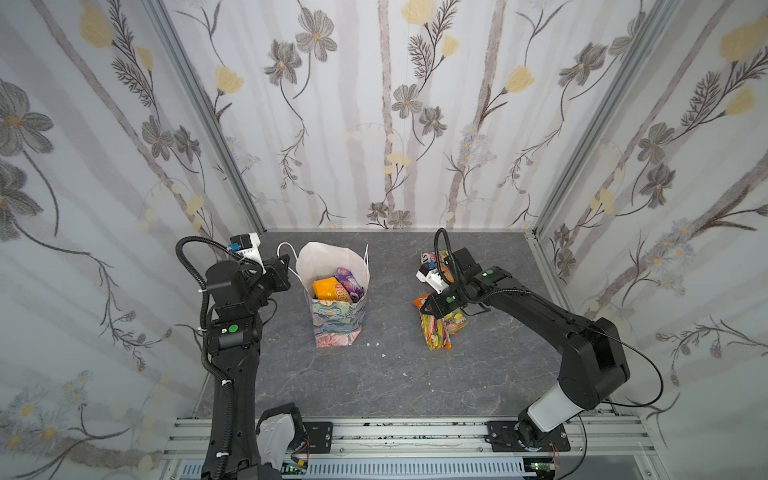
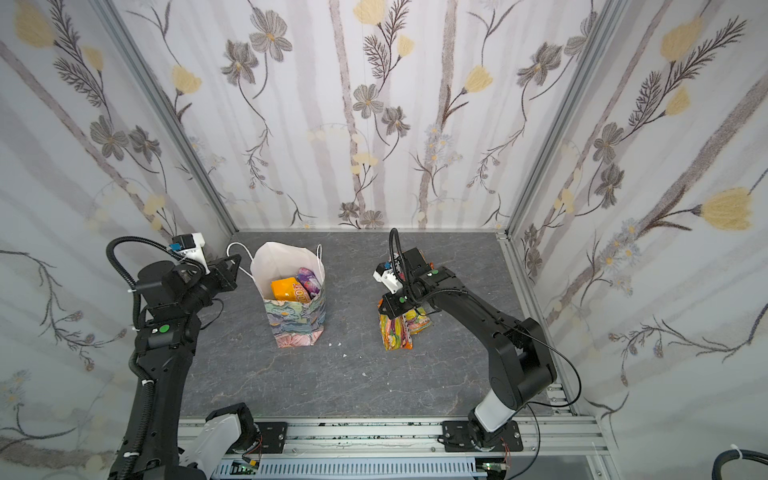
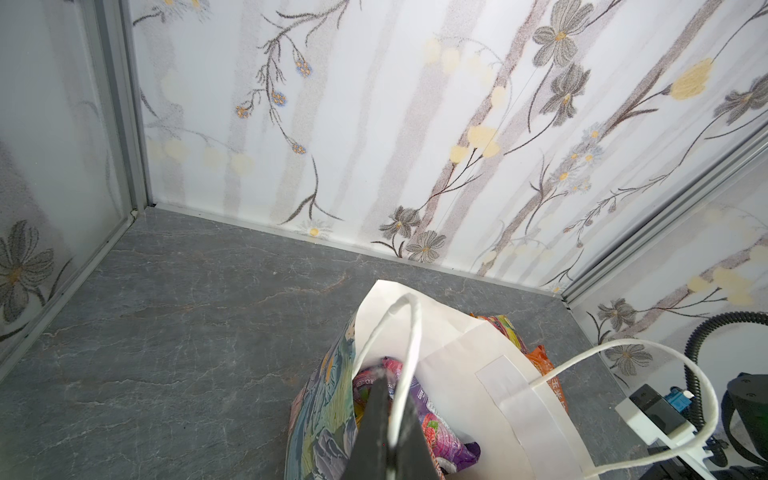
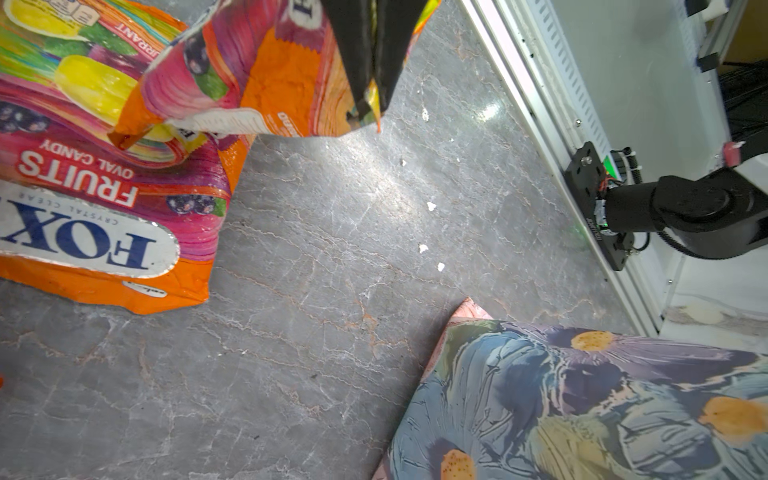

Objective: Place the snacks into the paper bag
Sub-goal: 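Lift the orange Fox's Fruits bag with the right gripper off the pile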

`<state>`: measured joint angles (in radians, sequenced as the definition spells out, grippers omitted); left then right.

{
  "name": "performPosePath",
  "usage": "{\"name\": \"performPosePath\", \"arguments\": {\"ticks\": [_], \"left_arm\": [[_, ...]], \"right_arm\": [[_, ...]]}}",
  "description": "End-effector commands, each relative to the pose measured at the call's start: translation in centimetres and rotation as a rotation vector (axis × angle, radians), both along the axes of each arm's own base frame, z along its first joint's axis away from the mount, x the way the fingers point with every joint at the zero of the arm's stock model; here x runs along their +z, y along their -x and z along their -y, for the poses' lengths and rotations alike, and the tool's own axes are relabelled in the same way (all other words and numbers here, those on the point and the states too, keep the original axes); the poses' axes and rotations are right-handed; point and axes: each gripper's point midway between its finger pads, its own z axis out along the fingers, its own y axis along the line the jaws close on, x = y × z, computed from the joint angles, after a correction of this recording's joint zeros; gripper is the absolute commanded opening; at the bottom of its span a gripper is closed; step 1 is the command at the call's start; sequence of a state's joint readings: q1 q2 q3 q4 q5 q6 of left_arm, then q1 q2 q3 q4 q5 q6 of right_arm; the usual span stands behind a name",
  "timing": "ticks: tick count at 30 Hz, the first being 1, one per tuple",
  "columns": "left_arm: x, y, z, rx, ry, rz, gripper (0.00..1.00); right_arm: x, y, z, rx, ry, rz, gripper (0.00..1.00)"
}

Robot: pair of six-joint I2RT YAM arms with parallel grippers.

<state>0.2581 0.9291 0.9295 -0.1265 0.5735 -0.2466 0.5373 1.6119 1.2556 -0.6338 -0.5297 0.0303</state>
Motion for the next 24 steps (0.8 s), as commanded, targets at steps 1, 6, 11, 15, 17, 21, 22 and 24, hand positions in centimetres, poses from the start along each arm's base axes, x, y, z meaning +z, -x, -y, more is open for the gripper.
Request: {"name": "performPosePath", "arguments": {"ticks": [1,6,11,15,17,21,22,24], "left_arm": [[0.8,0.0,0.2,-0.012,-0.002,0.031,0.04],[0.9,0.0,0.2,-0.012,-0.003,0.034,0.04],[0.9,0.0,0.1,-0.009,-0.005,0.037,0.04],[0.9,0.0,0.2,-0.012,-0.004,0.036,0.04],[1.0,0.1,0.2,-0.013,-0.004,0.038,0.04],[1.0,0.1,0.2,-0.013,-0.004,0.038,0.04],[0.9,0.1,0.2,-0.015,-0.003,0.036,0.04],[1.0,0.1,0.2,-0.014,-0.004,0.038,0.04]], "right_arm": [[1.1,0.1,-1.0,0.016,-0.073,0.003,0.00],[3.1,0.1,-1.3,0.022,-0.121,0.041,0.00],[4.0,0.0,-1.7,0.031,-0.154,0.058,0.00],[5.0,-0.2,-1.9,0.032,-0.182,0.080,0.00],[5.6,-0.4,-2.0,0.031,-0.199,0.095,0.00],[7.1,-0.9,-2.4,0.032,-0.234,0.142,0.00],[7.5,-1.0,-2.4,0.031,-0.243,0.154,0.00],[8.2,-1.2,-2.6,0.035,-0.260,0.175,0.00]]}}
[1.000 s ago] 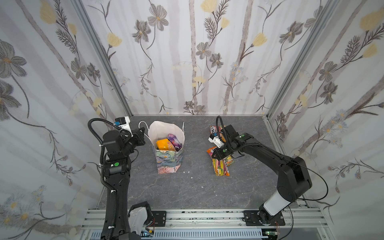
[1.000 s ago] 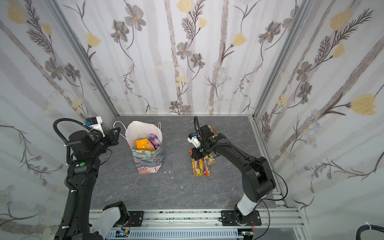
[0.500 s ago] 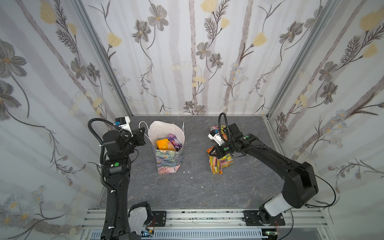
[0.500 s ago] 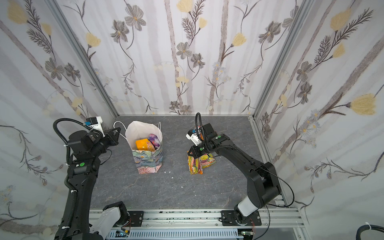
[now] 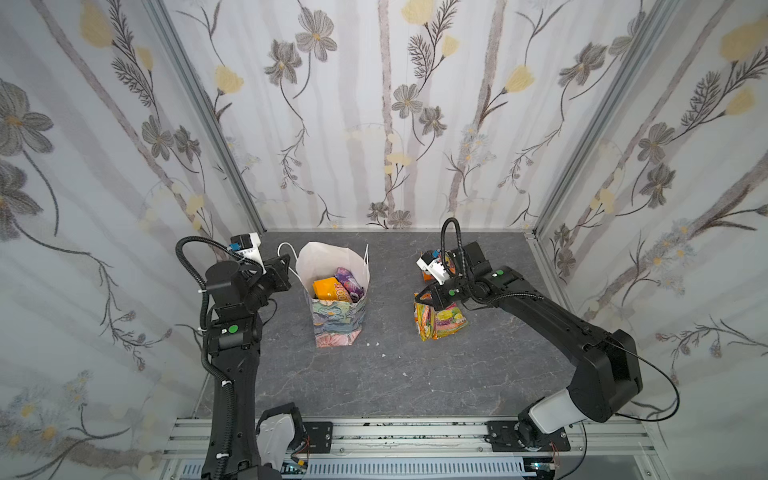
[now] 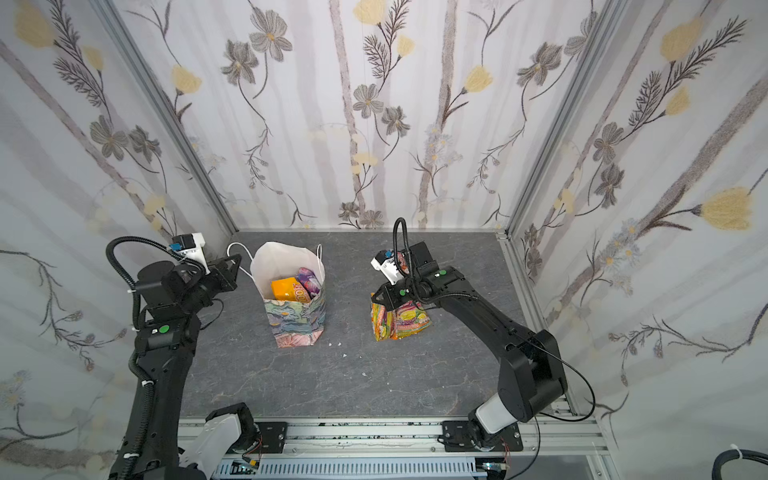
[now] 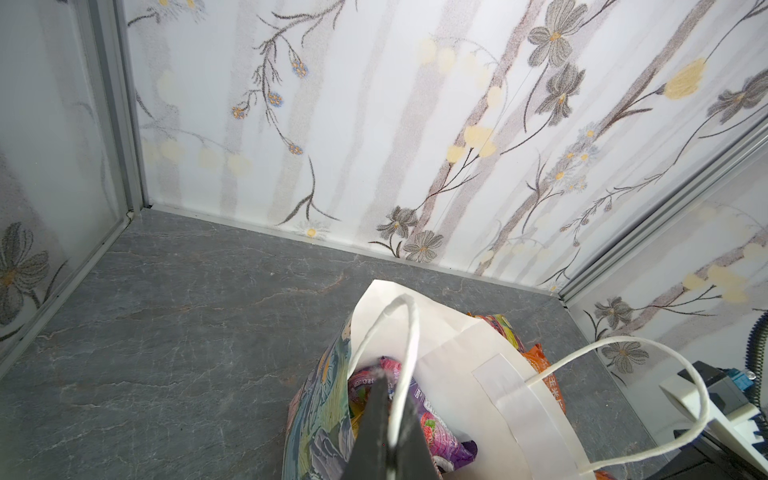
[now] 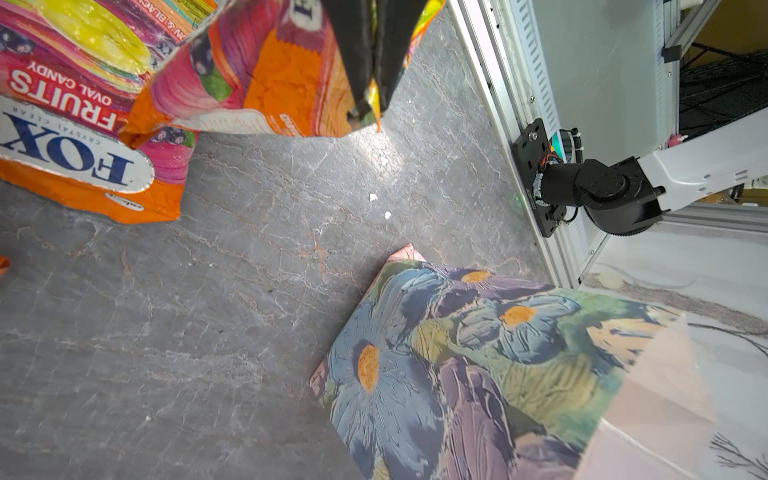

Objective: Place the snacks into the paper bag
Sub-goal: 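Lift the orange Fox's Fruits bag with the right gripper off the pile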

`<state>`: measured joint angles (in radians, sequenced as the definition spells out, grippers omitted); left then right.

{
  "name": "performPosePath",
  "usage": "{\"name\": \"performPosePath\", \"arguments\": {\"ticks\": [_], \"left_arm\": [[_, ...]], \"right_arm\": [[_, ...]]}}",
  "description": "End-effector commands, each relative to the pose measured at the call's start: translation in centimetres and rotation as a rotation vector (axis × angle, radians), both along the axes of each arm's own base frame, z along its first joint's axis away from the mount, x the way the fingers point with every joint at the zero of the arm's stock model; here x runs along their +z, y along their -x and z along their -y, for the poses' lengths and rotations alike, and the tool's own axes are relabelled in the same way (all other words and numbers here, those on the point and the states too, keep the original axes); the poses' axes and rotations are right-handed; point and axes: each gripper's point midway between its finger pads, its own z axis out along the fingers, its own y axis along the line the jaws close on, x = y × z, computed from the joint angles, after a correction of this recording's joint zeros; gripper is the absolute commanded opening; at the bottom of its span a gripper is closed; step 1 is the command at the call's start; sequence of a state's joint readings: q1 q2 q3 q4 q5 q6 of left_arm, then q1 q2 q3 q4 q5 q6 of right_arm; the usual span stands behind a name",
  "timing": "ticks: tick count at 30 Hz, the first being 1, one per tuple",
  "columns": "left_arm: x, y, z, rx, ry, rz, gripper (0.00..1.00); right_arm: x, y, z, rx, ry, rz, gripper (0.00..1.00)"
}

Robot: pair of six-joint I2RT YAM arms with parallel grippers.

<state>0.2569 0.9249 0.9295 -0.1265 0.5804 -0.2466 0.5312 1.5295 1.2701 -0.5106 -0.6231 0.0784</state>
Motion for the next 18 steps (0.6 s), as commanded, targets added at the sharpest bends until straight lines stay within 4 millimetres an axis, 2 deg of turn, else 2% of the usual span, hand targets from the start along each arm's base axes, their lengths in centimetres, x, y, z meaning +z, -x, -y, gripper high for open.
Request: {"name": "performPosePath", "arguments": {"ticks": [1,10,18], "left_arm": [[0.8,0.0,0.0,-0.004,-0.005,0.034,0.04],[0.9,0.0,0.0,-0.003,-0.007,0.037,0.04],[1.0,0.1,0.0,0.000,-0.010,0.039,0.04]], "right_arm": [[2.9,-0.6,-1.0,0.022,-0.088,0.072,0.00],[8.3,-1.5,-1.7,0.038,-0.178,0.228,0.00],[12.3,-2.0,-2.7,0.066,-0.268,0.314,0.00]]}}
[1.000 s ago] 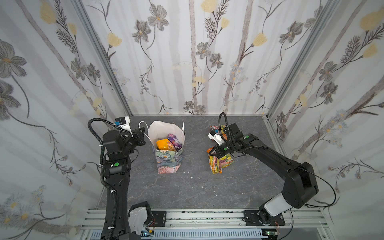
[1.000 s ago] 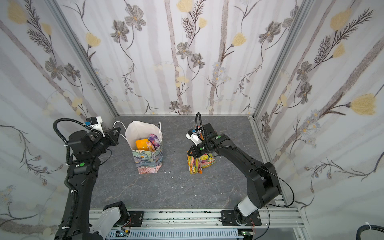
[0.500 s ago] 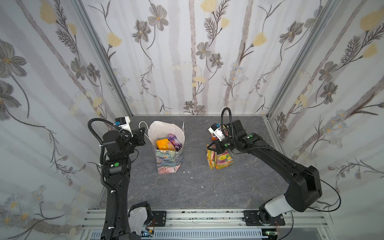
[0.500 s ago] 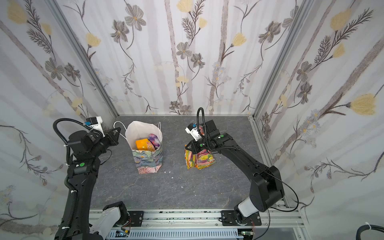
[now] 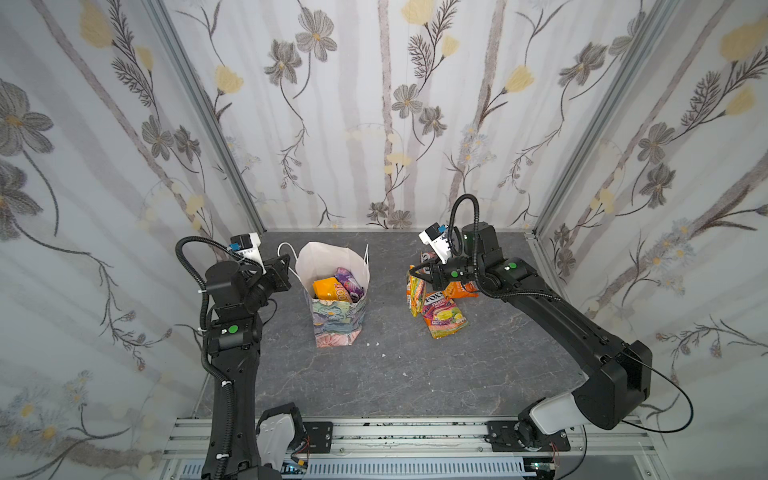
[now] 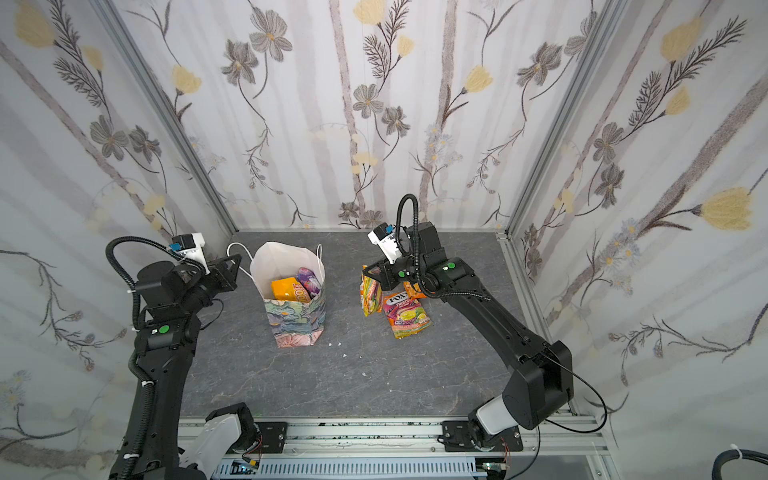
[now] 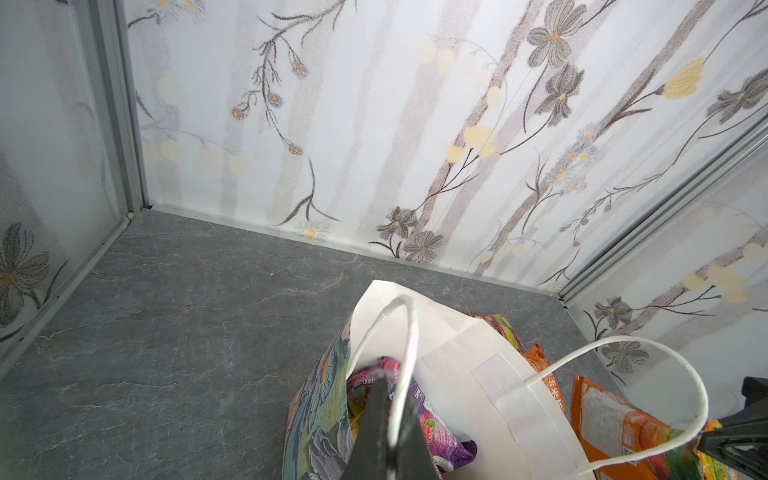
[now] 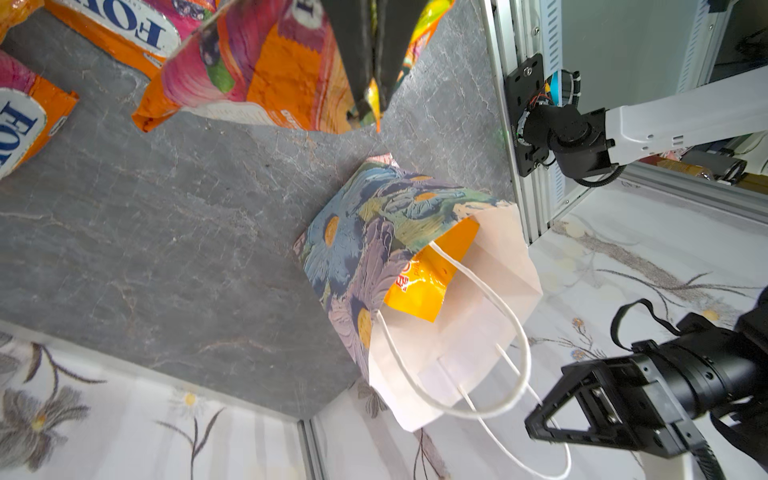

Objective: Place the snacks into the paper bag
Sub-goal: 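Lift the orange Fox's Fruits bag with the right gripper off the pile, then carry the orange Fox's bag with the right gripper over the paper bag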

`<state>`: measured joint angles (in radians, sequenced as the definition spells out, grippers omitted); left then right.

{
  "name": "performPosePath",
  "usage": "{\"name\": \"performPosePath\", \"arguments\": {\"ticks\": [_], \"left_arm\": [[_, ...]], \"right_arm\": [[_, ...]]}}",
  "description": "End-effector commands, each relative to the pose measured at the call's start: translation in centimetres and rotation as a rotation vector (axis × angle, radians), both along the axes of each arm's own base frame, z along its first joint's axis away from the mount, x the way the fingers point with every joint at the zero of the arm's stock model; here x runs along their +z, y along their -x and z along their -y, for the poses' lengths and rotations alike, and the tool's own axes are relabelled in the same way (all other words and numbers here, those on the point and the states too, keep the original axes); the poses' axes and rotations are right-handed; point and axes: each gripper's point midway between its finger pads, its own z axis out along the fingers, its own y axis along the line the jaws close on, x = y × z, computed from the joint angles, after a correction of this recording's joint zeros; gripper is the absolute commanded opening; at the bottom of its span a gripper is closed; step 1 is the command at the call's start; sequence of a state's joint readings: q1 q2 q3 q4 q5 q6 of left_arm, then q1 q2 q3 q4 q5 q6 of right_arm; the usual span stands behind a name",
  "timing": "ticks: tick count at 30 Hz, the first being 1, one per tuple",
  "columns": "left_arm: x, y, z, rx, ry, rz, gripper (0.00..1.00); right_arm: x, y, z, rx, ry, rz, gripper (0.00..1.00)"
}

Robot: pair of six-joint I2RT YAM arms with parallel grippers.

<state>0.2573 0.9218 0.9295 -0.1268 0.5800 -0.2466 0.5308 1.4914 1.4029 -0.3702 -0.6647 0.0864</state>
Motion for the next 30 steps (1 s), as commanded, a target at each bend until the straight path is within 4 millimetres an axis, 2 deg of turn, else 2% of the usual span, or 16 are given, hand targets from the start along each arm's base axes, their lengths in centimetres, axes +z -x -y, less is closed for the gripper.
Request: {"name": "performPosePath", "arguments": {"ticks": [1,7,12,19,23,27,30], "left_arm": [[0.8,0.0,0.0,0.002,-0.010,0.035,0.04],[0.8,0.0,-0.1,0.003,-0.011,0.035,0.04],[0.8,0.0,-0.1,0.005,-0.011,0.035,0.04],[0.9,0.1,-0.1,0.007,-0.014,0.039,0.04],[0.9,0.0,-0.1,0.007,-0.013,0.038,0.04],[1.1,0.2,-0.1,0.005,-0.014,0.043,0.04],[1.2,0.2,-0.1,0.006,-0.015,0.046,0.04]], "right_arm": [[3.2,0.0,-1.0,0.053,-0.093,0.074,0.00],[4.8,-0.2,-1.6,0.076,-0.124,0.092,0.00],[8.0,0.8,-2.1,0.120,-0.178,0.144,0.00],[11.1,1.8,-2.7,0.173,-0.236,0.195,0.00],[13.2,1.0,-2.6,0.139,-0.248,0.241,0.00],[14.8,-1.1,-2.6,0.056,-0.249,0.287,0.00],[15.8,-2.2,-3.4,0.052,-0.271,0.289,0.00]]}}
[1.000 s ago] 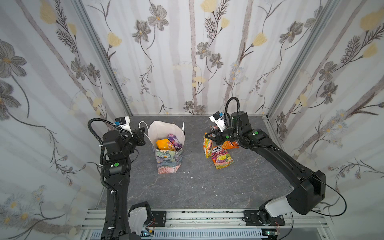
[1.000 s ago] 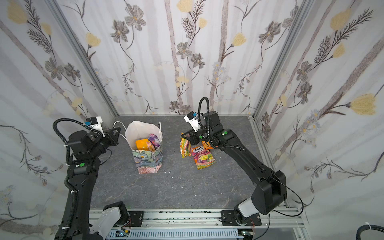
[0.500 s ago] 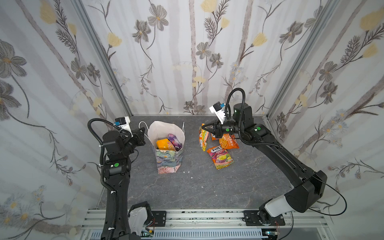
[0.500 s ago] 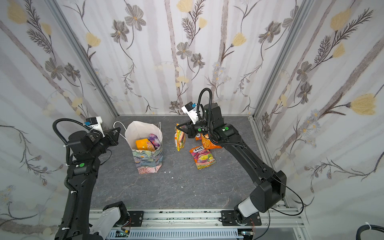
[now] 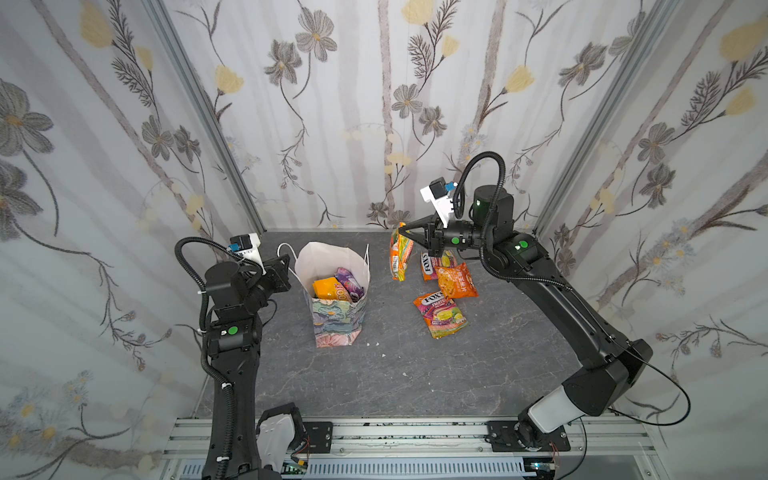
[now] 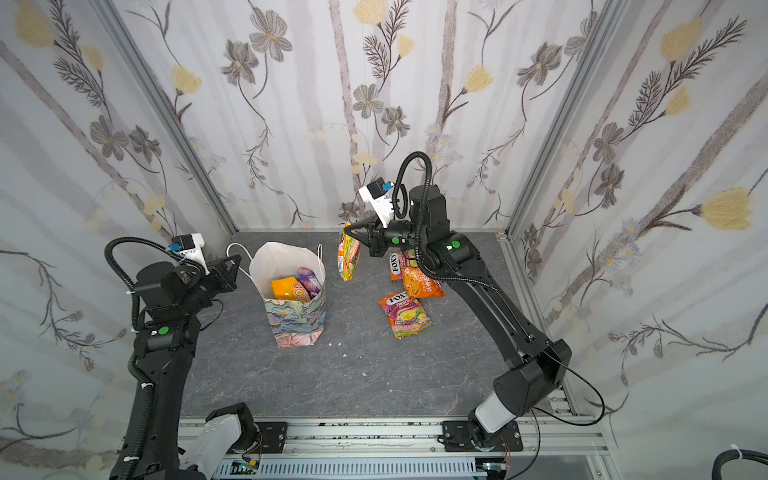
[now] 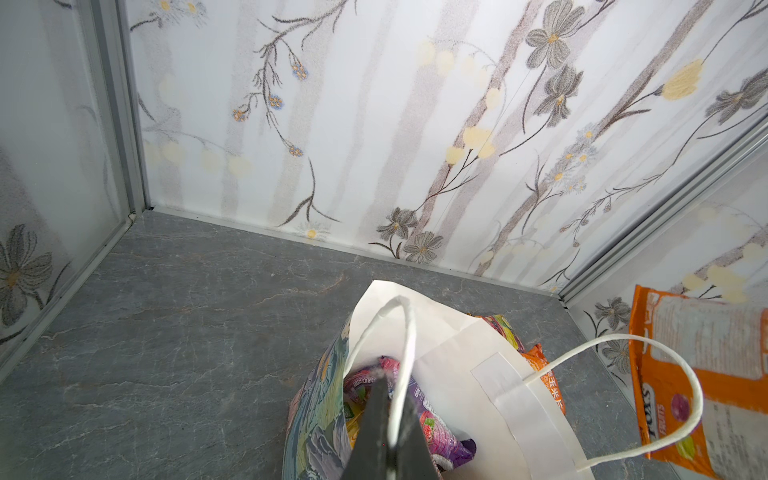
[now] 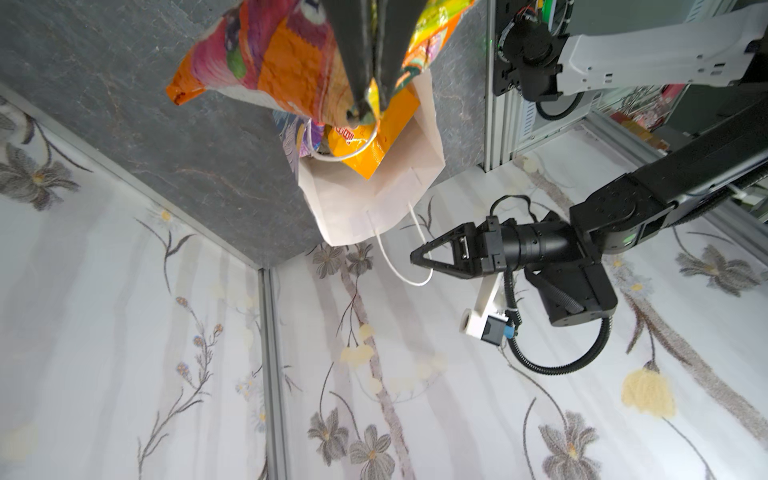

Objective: Place the snacks into the paper bag
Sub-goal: 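Carry the orange Fox's bag with the right gripper over the paper bag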

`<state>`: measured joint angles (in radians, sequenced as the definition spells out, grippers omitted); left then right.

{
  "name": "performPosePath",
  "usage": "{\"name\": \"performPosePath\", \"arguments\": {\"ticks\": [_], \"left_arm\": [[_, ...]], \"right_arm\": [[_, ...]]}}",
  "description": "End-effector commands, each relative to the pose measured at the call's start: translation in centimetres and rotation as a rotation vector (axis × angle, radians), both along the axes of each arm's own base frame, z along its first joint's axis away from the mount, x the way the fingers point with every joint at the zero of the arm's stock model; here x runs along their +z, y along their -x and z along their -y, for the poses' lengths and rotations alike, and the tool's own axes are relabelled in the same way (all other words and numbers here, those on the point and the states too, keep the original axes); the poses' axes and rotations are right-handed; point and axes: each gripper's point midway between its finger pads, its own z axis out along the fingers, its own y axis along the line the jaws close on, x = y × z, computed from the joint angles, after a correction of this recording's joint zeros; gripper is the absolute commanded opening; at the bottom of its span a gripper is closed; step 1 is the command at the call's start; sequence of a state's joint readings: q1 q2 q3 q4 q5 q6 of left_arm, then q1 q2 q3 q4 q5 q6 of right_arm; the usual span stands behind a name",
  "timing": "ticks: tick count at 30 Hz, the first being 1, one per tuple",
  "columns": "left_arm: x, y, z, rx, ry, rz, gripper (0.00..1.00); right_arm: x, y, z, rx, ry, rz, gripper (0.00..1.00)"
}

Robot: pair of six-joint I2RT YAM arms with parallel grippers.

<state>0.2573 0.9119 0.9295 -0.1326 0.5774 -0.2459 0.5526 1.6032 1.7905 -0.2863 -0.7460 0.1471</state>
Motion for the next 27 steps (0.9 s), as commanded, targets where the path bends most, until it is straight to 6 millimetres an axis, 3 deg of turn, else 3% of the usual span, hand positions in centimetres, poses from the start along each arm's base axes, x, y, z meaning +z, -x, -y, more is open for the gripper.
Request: {"name": "performPosePath", "arguments": {"ticks": [1,14,27], "left_arm": [[0.9,0.0,-0.1,0.002,-0.012,0.039,0.04],[0.8,-0.1,0.0,-0.003,-0.010,0.036,0.04],[0.6,-0.3,0.1,-0.011,-0.003,0.029,0.03]], "right_arm": [[2.4,-1.5,-0.6,-0.030,-0.062,0.051,0.00],[5.6,-6.2,-2.8,-0.113,-0.151,0.086,0.00],[8.8,-5.2,-6.6,-0.090,-0.252,0.179,0.00]]}}
